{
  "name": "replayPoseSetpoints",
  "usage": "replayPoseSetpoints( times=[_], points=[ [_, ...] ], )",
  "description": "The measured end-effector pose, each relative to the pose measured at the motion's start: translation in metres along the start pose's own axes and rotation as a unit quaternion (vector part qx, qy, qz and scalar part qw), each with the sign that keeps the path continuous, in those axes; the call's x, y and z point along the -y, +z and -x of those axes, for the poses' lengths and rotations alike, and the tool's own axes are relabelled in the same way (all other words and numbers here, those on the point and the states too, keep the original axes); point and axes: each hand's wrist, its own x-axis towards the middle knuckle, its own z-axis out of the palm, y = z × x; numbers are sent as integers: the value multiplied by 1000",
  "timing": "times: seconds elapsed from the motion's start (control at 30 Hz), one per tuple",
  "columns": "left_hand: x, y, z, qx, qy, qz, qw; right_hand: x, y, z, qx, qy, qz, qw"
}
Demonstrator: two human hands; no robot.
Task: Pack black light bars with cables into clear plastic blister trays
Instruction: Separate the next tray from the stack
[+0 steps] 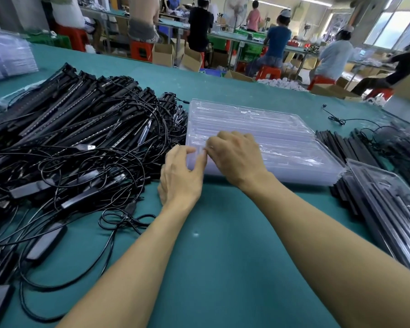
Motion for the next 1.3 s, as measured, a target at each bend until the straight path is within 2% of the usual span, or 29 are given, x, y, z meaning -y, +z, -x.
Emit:
replayPoseSetpoints(
  times=[0.07, 0.17, 0.23, 0.33, 0.4, 0.53, 0.6, 0.63, 0.7, 0.77, 0.8, 0.83, 0.87, 0.9, 0.97, 1.03, 1.07, 1.1, 1.17, 1.2, 1.23, 1.3],
  points=[
    [-1, -1, 1, 11, 9, -21, 1000, 1, -10, -12, -45, 50, -38, 997],
    [0, -2, 4, 23, 20, -35, 999, -9, -43, -40, -120, 139, -156, 971],
    [0, -3, 4, 27, 10, -33, 999, -21, -69, -58, -167, 160, -186, 955],
    [-2, -3, 4, 28, 10, -50, 998, -29, -110, -80, -278, 150, -156, 936],
    [-3, -2, 5, 29, 18, -61, 998, -18, -135, -90, -316, 85, -133, 936],
    [2, -3, 6, 30, 32, -46, 998, 14, -137, -70, -210, -44, -21, 976],
    [1, -6, 7, 12, 51, 37, 998, 27, -122, -32, -156, -75, -2, 985],
    [-1, -10, 8, 0, 45, 113, 993, 34, -115, -8, -136, -85, -12, 987],
    [-5, -23, 11, 5, -22, 289, 957, 46, -106, 38, -116, -88, -49, 988],
    [-7, -43, 13, 77, -134, 458, 876, 63, -100, 80, -98, -93, -80, 988],
    [-6, -55, 12, 121, -191, 508, 831, 73, -97, 98, -73, -102, -85, 988],
    [-3, -67, 9, 164, -238, 522, 802, 81, -95, 113, -41, -116, -92, 988],
    [3, -78, 4, 197, -270, 504, 796, 89, -94, 127, -8, -136, -105, 985],
    [8, -86, 0, 215, -290, 470, 805, 95, -94, 136, 24, -157, -119, 980],
    [15, -97, -4, 231, -285, 386, 846, 102, -100, 147, 89, -180, -145, 969],
    [22, -101, -6, 195, -241, 324, 894, 96, -104, 145, 135, -149, -232, 952],
    [25, -102, -6, 164, -216, 302, 914, 87, -106, 143, 146, -104, -288, 941],
    [28, -103, -6, 138, -191, 280, 931, 73, -107, 141, 116, -44, -329, 936],
    [31, -102, -4, 100, -143, 234, 956, 33, -101, 135, -4, 108, -342, 934],
    [32, -100, -2, 88, -122, 210, 966, 9, -96, 133, -40, 191, -321, 927],
    [31, -98, 0, 79, -106, 194, 972, -15, -90, 132, -41, 262, -282, 922],
    [28, -95, 4, 65, -97, 194, 974, -59, -78, 134, 36, 363, -159, 917]
  ],
)
